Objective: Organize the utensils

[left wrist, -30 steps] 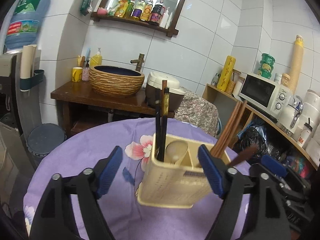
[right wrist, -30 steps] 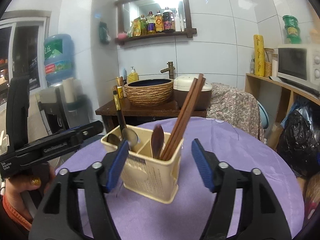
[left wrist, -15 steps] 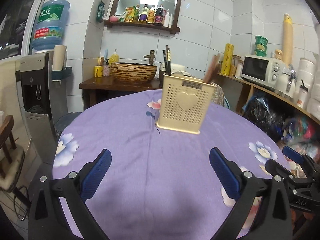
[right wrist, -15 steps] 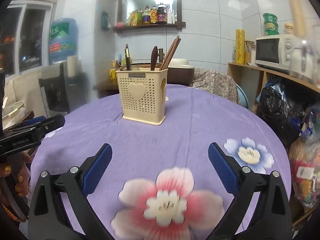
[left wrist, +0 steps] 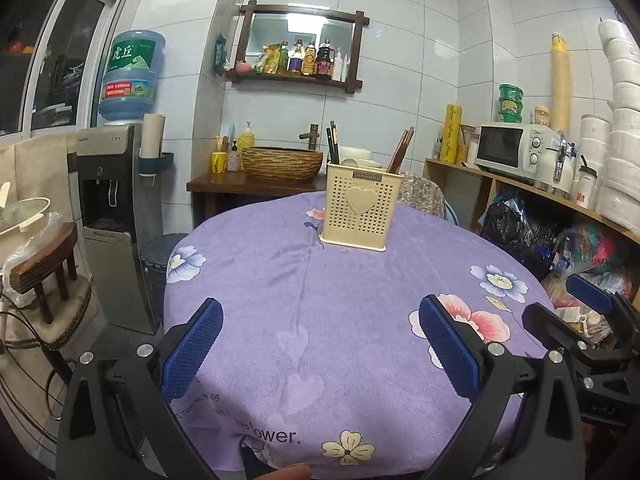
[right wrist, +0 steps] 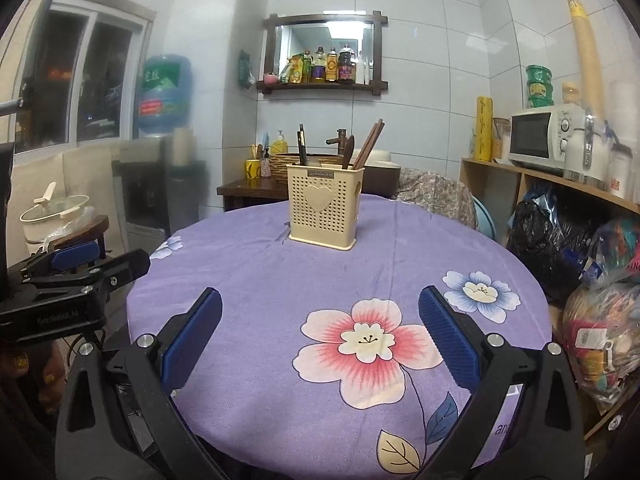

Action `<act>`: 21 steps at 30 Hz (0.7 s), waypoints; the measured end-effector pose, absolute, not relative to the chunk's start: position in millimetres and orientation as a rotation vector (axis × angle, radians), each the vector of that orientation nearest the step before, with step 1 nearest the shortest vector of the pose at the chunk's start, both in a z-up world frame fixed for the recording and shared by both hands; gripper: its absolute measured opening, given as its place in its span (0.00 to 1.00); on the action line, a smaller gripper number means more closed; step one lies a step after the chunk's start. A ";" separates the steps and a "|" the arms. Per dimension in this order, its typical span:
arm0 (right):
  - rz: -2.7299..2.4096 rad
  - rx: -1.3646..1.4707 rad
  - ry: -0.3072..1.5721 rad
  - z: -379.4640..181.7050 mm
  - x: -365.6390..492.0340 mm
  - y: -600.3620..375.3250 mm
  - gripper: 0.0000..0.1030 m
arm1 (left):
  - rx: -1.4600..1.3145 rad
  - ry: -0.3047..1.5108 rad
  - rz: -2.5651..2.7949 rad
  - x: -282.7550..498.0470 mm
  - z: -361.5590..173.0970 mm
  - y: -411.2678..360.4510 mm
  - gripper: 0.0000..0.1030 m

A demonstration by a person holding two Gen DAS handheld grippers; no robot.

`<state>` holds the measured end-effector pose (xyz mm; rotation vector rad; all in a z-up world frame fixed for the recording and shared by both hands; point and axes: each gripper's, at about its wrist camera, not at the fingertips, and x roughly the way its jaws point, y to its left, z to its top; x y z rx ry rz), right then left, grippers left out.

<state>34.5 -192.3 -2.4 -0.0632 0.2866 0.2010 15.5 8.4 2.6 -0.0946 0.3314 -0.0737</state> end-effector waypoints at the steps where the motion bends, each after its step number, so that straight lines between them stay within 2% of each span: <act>1: 0.204 -0.062 0.285 -2.1 32.0 -191.9 0.94 | -0.090 0.320 -0.071 13.3 4.0 8.7 0.95; 21: 0.207 -0.063 0.262 6.4 21.6 -190.3 0.94 | -0.086 0.295 -0.066 1.4 5.5 8.6 0.95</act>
